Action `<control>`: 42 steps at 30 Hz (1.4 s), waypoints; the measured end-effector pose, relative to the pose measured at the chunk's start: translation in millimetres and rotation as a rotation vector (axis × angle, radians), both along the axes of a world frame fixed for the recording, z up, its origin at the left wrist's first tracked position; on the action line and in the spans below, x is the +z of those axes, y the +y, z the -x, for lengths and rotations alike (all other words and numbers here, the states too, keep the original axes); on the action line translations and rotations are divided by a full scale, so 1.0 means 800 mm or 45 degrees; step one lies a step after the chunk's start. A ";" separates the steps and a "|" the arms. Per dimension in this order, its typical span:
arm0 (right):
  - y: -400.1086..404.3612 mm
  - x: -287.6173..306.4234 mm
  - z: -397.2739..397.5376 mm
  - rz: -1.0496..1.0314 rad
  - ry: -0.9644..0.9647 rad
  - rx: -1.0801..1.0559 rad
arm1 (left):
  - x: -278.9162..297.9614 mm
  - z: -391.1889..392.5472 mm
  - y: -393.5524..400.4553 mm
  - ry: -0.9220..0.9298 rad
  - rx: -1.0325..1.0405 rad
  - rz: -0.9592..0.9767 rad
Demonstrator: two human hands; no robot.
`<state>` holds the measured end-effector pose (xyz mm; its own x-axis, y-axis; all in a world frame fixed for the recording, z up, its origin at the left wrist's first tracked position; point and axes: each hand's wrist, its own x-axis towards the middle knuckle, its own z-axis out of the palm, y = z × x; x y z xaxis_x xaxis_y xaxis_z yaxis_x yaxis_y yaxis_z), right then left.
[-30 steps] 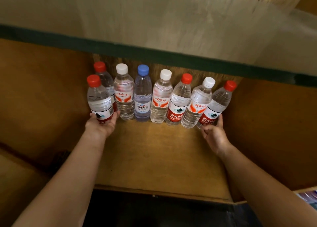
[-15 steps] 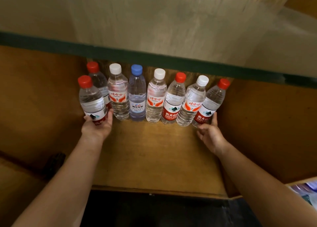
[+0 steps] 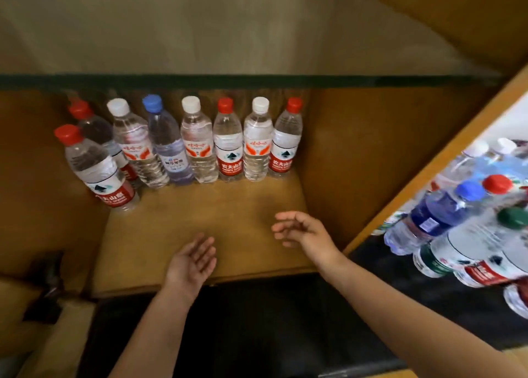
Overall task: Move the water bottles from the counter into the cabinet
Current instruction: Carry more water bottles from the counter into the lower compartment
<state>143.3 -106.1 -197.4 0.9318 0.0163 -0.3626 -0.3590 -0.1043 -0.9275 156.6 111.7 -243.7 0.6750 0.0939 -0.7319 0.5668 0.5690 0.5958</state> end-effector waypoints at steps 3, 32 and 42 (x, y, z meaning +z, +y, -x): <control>-0.030 -0.010 0.065 0.003 -0.059 0.156 | -0.001 0.037 -0.054 -0.059 -0.139 -0.217; -0.506 -0.047 0.259 0.296 -0.236 -0.992 | 0.021 0.143 -0.578 -0.859 -1.303 -0.576; -0.524 -0.065 0.239 0.286 -0.299 -0.727 | 0.022 0.142 -0.604 -1.074 -1.278 -1.026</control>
